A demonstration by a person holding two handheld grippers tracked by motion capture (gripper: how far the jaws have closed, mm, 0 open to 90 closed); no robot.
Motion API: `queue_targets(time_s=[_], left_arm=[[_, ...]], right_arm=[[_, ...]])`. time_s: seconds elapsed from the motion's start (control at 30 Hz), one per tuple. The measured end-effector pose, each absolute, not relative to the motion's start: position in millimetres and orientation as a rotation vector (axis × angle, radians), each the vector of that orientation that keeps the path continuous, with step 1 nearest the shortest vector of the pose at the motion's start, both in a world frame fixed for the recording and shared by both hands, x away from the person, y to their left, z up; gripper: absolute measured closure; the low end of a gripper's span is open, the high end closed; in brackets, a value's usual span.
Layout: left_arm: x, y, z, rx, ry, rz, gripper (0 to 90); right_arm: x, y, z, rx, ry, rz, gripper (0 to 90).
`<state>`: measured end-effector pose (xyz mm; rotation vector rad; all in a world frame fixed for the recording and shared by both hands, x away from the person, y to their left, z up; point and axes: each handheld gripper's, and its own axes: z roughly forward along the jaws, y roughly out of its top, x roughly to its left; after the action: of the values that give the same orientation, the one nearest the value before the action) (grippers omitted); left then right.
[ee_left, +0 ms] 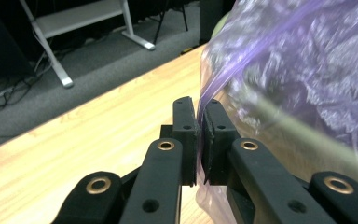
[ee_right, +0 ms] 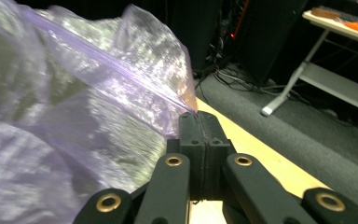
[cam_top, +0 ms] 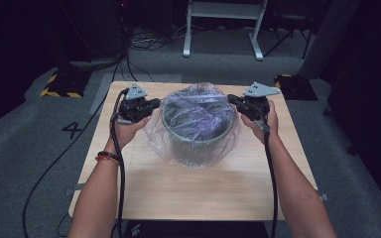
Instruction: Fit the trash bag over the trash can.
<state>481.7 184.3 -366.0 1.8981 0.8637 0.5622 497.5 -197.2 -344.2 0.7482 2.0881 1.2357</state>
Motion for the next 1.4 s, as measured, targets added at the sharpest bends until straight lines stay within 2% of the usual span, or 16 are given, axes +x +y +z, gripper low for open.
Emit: queue_targets(time_s=[0.37,0.67,1.0,1.1,1.27,1.3,1.33,1.37,1.4], left_arm=[[497.7,177.1,-396.9,1.904,0.955,0.478,83.2],[504.3,176.7,-411.4,1.878,1.012,0.404,87.2],[511.3,168.0,-430.0,1.97,1.098,0.37,88.2],[507.0,177.0,-436.7,1.927,1.096,0.354,83.5],[490.3,191.8,-436.0,1.875,1.07,0.417,73.2],[486.1,194.3,-435.1,1.868,1.07,0.434,69.0],[481.9,196.8,-434.0,1.855,1.073,0.448,61.1],[477.6,199.4,-433.1,1.834,1.075,0.444,52.9],[472.4,202.1,-432.1,1.821,1.065,0.448,49.8]], right_arm=[[518.2,-206.5,-372.6,0.9,2.132,1.321,90.0],[523.3,-204.9,-389.0,0.938,2.158,1.317,90.0],[530.3,-200.8,-403.9,0.984,2.202,1.249,90.0],[530.2,-211.1,-412.3,1.028,2.195,1.277,90.0],[520.9,-226.2,-415.1,1.032,2.175,1.32,90.0],[517.6,-228.5,-415.5,1.025,2.175,1.324,90.0],[514.4,-230.1,-416.1,1.002,2.177,1.327,89.7],[510.3,-231.0,-416.6,0.984,2.177,1.335,86.8],[507.2,-231.5,-417.0,0.971,2.172,1.323,80.9]])
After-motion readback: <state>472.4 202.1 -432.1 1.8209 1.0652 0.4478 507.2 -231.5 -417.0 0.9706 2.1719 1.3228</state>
